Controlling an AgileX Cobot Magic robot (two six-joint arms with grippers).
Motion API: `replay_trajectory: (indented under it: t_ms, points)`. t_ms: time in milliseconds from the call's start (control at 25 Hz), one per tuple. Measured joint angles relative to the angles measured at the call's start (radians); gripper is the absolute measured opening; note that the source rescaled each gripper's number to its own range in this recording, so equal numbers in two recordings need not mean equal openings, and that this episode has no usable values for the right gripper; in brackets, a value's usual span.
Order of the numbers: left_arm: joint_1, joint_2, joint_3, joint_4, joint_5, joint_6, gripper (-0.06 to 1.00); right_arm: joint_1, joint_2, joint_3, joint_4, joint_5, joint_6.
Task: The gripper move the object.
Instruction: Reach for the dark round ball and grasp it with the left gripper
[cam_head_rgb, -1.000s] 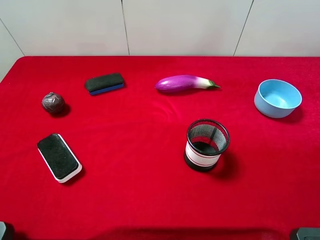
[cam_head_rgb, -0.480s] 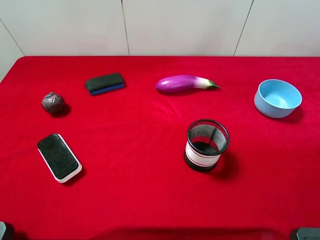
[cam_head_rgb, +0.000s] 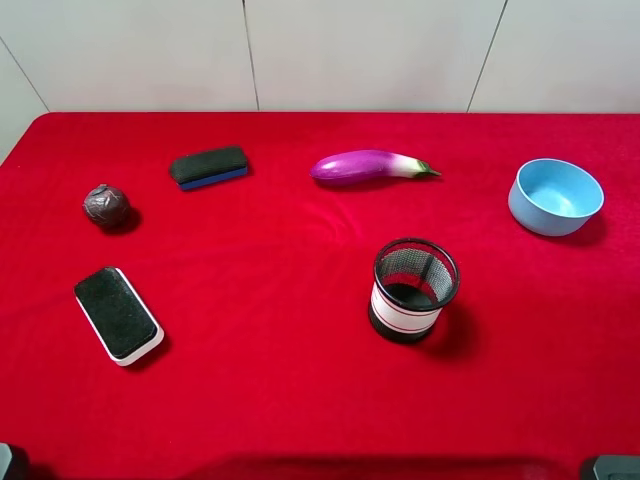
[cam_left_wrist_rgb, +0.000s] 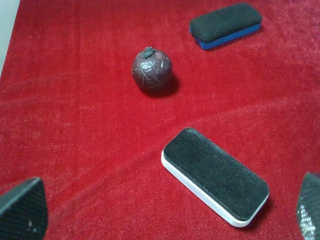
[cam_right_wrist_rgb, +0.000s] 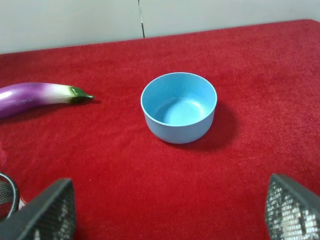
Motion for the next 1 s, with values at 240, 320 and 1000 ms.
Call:
replay_trajectory:
  t_ms: [240,320,1000]
  points:
    - [0.000,0.067,-0.056,0.000,0.000,0.000,0.99,0.000,0.000,0.000,0.000,0.000,0.000]
    - [0.000,0.127,-0.083,0.000,0.000,0.000,0.98,0.000,0.000,0.000,0.000,0.000,0.000]
    - [0.000,0.682,-0.308,0.000,0.001,-0.002,0.97,0.000,0.000,0.000,0.000,0.000,0.000]
